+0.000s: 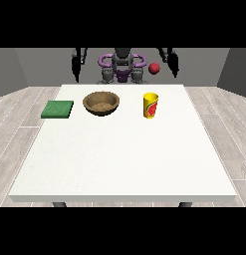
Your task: Pick the cup and pour the ball into the bowl, then pick the bowl and place it on the pad
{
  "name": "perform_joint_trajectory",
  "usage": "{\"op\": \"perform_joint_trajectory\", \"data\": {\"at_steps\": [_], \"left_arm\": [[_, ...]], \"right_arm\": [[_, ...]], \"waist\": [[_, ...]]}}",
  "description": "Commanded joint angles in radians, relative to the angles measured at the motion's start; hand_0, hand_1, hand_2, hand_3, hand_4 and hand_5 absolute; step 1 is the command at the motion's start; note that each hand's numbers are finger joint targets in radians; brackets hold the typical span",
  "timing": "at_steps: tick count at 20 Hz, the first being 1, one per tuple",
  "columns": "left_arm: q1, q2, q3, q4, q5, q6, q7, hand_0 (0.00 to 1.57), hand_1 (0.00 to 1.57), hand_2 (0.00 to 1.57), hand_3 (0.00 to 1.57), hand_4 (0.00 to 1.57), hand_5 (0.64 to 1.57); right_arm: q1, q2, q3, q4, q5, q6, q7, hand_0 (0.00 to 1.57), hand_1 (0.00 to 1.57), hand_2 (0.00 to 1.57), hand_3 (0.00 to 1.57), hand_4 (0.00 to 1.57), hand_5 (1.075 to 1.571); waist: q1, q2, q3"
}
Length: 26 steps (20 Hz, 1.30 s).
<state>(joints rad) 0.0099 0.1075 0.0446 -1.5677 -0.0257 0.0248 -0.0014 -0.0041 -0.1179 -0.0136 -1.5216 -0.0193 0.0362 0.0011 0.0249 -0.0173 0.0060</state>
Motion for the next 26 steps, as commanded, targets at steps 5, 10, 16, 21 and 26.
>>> {"op": "perform_joint_trajectory", "data": {"at_steps": [5, 10, 16, 21, 26], "left_arm": [[-0.027, 0.047, 0.002, -0.102, 0.012, -0.025, 0.087, 0.0, 0.0, 0.0, 0.0, 0.0, 1.535], [-0.128, -0.092, -0.009, -0.177, 0.221, -0.023, 0.278, 0.0, 0.0, 0.0, 0.0, 0.0, 1.537], [-0.044, -0.092, -0.031, -0.285, 0.308, -0.022, 0.433, 0.0, 0.0, 0.0, 0.0, 0.0, 1.544], [-0.16, -0.051, -0.003, -0.246, 0.263, -0.041, 0.288, 0.0, 0.0, 0.0, 0.0, 0.0, 1.518], [-0.348, 0.001, 0.094, -0.164, 0.257, -0.05, 0.154, 0.0, 0.0, 0.0, 0.0, 0.0, 1.512]], "right_arm": [[-0.019, -0.053, -0.018, -0.1, -0.004, 0.006, 0.088, 0.0, 0.0, 0.0, 0.31, 1.06, 1.571], [-0.171, 0.114, 0.148, -0.227, -0.048, -0.145, 0.284, 0.0, 0.0, 0.0, 0.0, 0.85, 1.57], [-0.12, 0.117, 0.456, -0.249, -0.004, -0.498, 0.45, 0.0, 0.0, 0.0, 0.0, 0.58, 1.568], [-0.438, 0.118, 0.441, -0.248, 0.094, -0.507, 0.531, 0.0, 0.0, 0.0, 0.0, 0.3, 1.569], [-0.464, 0.072, 0.334, -0.239, 0.046, -0.397, 0.353, 0.0, 0.0, 0.0, 0.0, 0.0, 1.569]], "waist": [[-0.02, -0.258, -0.0068], [-0.011, -0.456, -0.01], [0.034, -0.494, -0.0068], [-0.041, -0.241, -0.0074], [-0.098, 0.047, -0.0063]]}}
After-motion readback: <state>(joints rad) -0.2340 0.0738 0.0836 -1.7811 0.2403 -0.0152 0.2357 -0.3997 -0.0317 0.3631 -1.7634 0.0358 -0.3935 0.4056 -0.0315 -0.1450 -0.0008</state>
